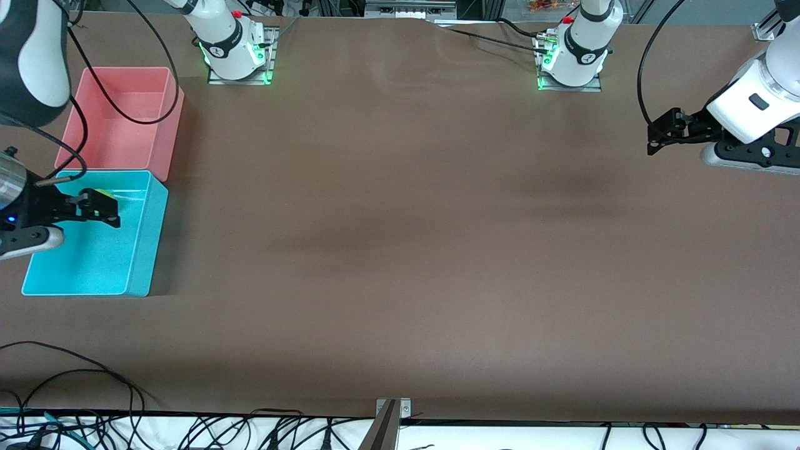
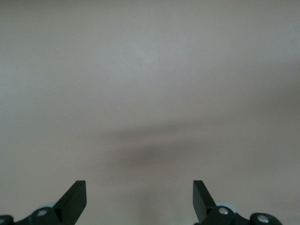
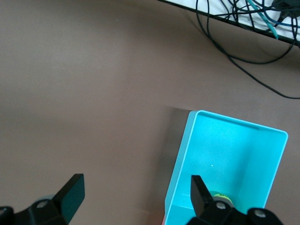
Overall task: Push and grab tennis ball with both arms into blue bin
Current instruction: 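Raise the right gripper out of the cyan bin and withdraw it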
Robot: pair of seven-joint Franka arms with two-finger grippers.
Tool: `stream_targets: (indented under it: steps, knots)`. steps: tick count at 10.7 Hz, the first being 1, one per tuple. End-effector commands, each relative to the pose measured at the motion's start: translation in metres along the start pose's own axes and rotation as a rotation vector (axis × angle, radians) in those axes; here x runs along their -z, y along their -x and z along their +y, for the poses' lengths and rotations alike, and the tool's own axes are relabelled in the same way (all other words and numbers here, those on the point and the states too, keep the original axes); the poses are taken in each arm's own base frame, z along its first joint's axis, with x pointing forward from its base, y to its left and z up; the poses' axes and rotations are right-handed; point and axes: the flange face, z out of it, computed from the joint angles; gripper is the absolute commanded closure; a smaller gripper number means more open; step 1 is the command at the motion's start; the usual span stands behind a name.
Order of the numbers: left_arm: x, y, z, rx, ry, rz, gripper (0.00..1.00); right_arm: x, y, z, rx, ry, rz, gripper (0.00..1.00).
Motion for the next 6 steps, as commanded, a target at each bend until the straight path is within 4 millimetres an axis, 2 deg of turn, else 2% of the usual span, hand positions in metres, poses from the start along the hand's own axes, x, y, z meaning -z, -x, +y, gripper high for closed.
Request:
stream_targets:
  steps: [1,2,4,6]
  knots:
    - [0.006,-0.001,0.002,0.007,-0.004,-0.002,0.0,0.041,0.022,0.005,-0.026,-0.025,0.047,0.0]
    - [0.006,-0.001,0.002,0.007,-0.004,-0.002,0.0,0.057,0.041,0.02,-0.073,-0.047,0.047,0.0]
    - [0.006,-0.001,0.002,0.007,-0.004,-0.005,0.0,0.09,0.07,0.014,-0.16,-0.089,0.019,0.0]
    - [0.006,-0.001,0.002,0.009,-0.004,-0.004,0.0,0.108,0.096,0.01,-0.175,-0.095,0.003,0.0]
